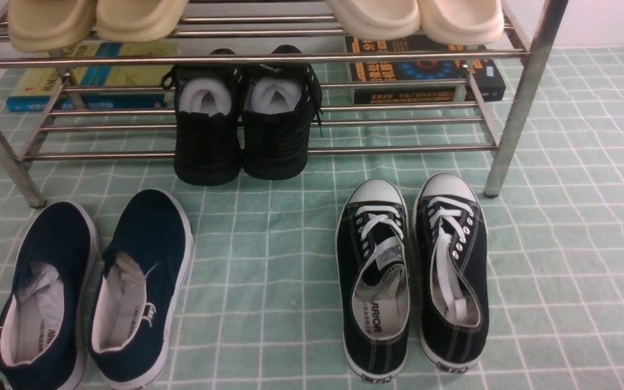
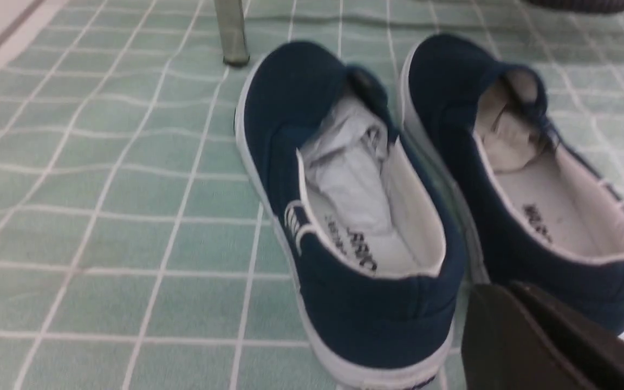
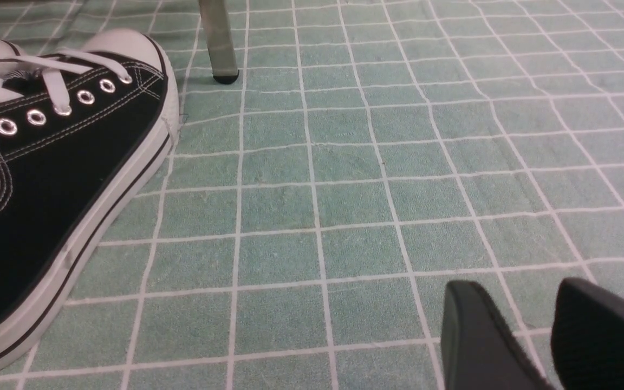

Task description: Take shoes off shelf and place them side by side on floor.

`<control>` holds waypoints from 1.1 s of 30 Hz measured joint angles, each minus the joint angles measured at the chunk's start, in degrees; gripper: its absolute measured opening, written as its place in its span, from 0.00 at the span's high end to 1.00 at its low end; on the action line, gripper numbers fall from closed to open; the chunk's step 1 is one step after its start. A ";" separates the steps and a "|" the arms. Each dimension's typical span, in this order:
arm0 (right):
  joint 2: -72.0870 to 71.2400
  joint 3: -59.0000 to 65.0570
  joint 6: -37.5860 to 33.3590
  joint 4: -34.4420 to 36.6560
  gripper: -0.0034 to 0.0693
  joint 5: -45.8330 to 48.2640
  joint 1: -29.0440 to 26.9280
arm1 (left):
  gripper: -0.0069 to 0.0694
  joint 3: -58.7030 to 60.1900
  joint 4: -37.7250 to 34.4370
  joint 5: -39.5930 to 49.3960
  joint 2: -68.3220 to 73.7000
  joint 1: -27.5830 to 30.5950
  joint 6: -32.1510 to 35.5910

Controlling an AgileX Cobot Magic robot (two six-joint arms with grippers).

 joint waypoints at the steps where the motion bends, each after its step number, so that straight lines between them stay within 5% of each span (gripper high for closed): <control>1: 0.00 0.00 0.00 0.00 0.62 0.00 0.00 | 0.86 0.76 0.34 -0.28 0.00 0.00 0.00; 33: 0.00 0.00 0.00 0.00 0.62 0.00 0.00 | 0.84 1.14 1.78 -2.06 -0.02 0.04 0.00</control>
